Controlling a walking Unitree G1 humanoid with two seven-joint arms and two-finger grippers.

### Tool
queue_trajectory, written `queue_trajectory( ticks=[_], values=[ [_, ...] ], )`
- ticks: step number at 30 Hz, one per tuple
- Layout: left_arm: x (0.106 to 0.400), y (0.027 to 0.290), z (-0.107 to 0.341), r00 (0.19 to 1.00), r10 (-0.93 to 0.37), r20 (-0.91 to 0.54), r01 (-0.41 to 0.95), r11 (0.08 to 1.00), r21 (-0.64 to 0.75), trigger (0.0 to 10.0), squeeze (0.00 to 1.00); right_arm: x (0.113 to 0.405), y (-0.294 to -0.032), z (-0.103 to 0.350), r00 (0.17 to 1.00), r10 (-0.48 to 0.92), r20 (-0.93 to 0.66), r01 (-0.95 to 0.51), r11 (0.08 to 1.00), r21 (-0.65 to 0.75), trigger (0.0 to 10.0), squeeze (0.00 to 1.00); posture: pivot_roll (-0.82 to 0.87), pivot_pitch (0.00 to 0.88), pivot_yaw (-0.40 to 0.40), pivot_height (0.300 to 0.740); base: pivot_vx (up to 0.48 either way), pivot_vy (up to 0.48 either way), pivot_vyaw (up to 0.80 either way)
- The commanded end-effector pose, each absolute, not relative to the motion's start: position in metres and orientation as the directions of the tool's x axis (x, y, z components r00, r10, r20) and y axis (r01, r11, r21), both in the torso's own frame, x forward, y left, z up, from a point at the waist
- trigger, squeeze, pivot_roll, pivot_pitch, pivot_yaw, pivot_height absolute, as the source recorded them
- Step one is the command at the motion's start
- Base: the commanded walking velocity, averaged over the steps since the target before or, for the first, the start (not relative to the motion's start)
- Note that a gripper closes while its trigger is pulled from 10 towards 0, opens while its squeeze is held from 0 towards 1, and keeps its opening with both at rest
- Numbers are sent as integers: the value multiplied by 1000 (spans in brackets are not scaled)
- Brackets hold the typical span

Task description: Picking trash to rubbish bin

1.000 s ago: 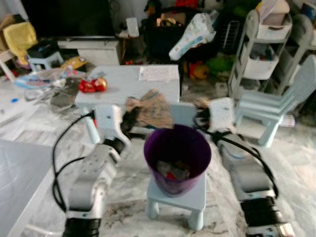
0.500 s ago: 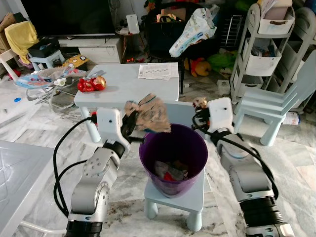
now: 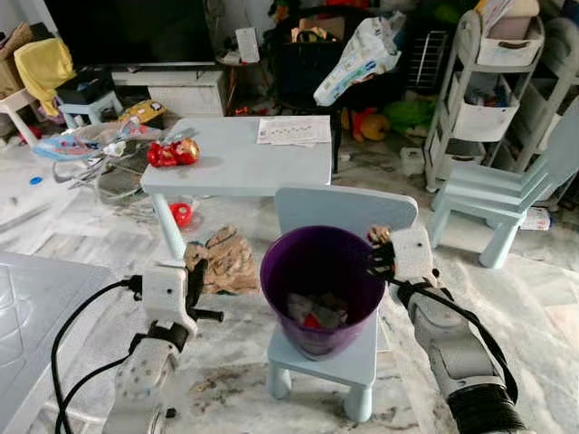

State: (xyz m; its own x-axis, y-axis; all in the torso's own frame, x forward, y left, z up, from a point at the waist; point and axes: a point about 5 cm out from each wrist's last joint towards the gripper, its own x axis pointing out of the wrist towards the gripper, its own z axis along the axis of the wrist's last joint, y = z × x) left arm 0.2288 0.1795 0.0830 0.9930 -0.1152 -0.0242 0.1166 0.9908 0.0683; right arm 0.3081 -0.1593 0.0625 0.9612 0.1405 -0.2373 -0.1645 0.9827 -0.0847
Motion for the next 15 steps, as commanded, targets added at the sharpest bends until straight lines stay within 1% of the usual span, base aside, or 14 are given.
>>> queue_trajectory(
  ticks=[1, 4, 8, 9, 12, 13, 14, 15],
  values=[
    [222, 183, 85, 992, -126, -13, 127, 987, 102, 0, 0, 311, -164, 59, 964, 130, -231, -146, 988, -51, 10000, 0, 75, 52, 76, 740, 0, 0, 0],
    [210, 188, 82, 991, -132, -33, 135, 983, 120, 0, 0, 314, -166, 54, 960, 148, -239, -161, 986, -33, 10000, 0, 99, 61, 85, 740, 0, 0, 0],
    [207, 191, 82, 990, -132, -48, 138, 981, 133, 0, 0, 320, -164, 48, 950, 154, -270, -161, 987, -1, 10000, 0, 116, 68, 93, 740, 0, 0, 0],
    [204, 193, 83, 991, -125, -52, 131, 983, 132, 0, 0, 322, -161, 45, 945, 159, -287, -160, 987, 18, 10000, 0, 132, 75, 95, 740, 0, 0, 0],
    [202, 194, 84, 990, -133, -52, 139, 981, 135, 0, 0, 325, -155, 41, 934, 177, -310, -179, 984, 19, 10000, 0, 152, 80, 95, 740, 0, 0, 0],
    [199, 196, 85, 988, -143, -53, 149, 979, 139, 0, 0, 327, -150, 40, 927, 195, -321, -192, 980, 42, 10000, 0, 174, 84, 94, 740, 0, 0, 0],
    [197, 197, 86, 987, -148, -56, 155, 977, 145, 0, 0, 329, -146, 39, 921, 202, -332, -195, 979, 55, 10000, 867, 180, 86, 92, 740, 0, 0, 0],
    [197, 197, 87, 987, -148, -57, 155, 977, 146, 0, 0, 329, -146, 39, 920, 202, -334, -195, 979, 56, 10000, 867, 180, 86, 92, 740, 0, 0, 0]
  ],
)
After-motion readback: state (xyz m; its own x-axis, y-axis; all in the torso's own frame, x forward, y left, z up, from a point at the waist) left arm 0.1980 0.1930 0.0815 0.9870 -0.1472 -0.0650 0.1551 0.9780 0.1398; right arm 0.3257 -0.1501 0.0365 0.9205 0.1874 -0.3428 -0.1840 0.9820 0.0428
